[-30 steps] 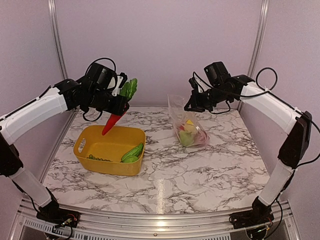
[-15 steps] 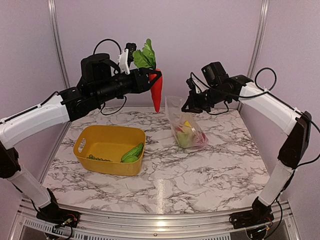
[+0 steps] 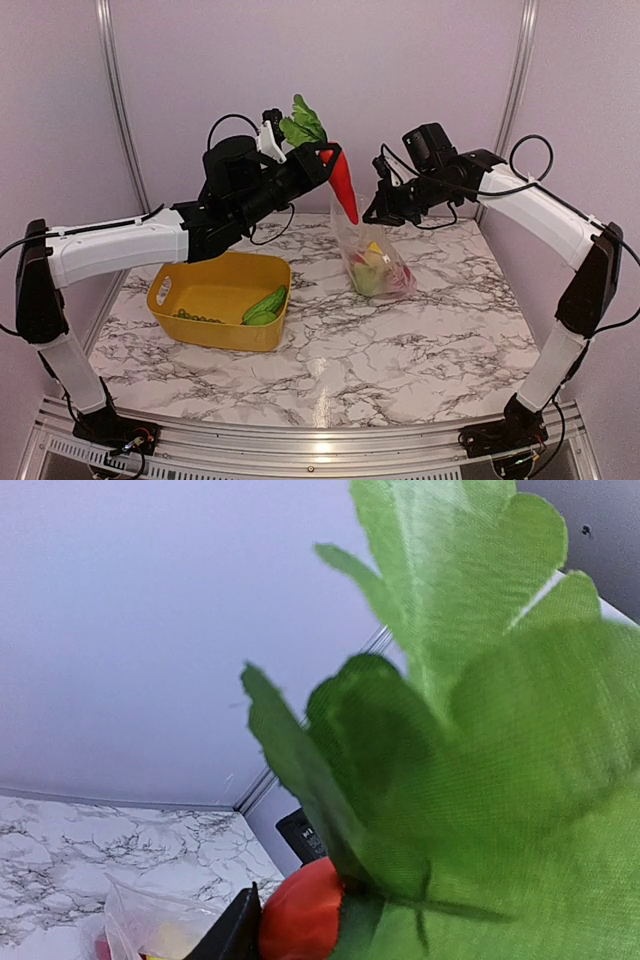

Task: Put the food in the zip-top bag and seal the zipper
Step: Place the fake vegetable in the zipper food storage bag.

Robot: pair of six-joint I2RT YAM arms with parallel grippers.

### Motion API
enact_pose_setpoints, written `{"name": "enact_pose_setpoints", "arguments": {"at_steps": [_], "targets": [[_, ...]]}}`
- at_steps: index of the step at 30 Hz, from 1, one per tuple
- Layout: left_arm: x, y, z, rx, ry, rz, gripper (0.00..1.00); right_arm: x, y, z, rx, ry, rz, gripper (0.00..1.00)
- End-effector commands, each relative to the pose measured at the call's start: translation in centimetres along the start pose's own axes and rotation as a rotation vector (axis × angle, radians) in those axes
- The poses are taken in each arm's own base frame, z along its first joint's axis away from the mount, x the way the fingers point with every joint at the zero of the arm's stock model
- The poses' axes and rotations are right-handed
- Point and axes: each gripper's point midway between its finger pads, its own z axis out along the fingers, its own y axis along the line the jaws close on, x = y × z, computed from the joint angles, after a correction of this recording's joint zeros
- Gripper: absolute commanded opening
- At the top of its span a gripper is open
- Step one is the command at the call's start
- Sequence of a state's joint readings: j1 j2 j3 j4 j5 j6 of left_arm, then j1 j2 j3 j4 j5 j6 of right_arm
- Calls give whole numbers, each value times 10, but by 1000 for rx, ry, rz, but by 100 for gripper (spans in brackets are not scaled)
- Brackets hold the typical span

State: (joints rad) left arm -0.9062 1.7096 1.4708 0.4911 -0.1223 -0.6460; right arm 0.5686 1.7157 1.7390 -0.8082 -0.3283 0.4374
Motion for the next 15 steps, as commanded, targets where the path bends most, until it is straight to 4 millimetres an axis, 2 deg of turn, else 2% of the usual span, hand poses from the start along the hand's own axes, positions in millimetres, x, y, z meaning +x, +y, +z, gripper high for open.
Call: {"name": "enact_pose_setpoints", "arguments": {"at_steps": [1,9,12,15], "targets": [[2,16,5,-90,-102,-124,30,-26,21,-22,-25,-97,-28,0],[47,30,18,-187,-33,-209,29,-38,20,-23,-7,-131,-36,0],[72,42,20,-269,29,-250,29,-43,20,-25,0,-150,-36,0],[94,44,20,-290,79,-299,28,-47,21,-26,0,-162,-39,0]]}}
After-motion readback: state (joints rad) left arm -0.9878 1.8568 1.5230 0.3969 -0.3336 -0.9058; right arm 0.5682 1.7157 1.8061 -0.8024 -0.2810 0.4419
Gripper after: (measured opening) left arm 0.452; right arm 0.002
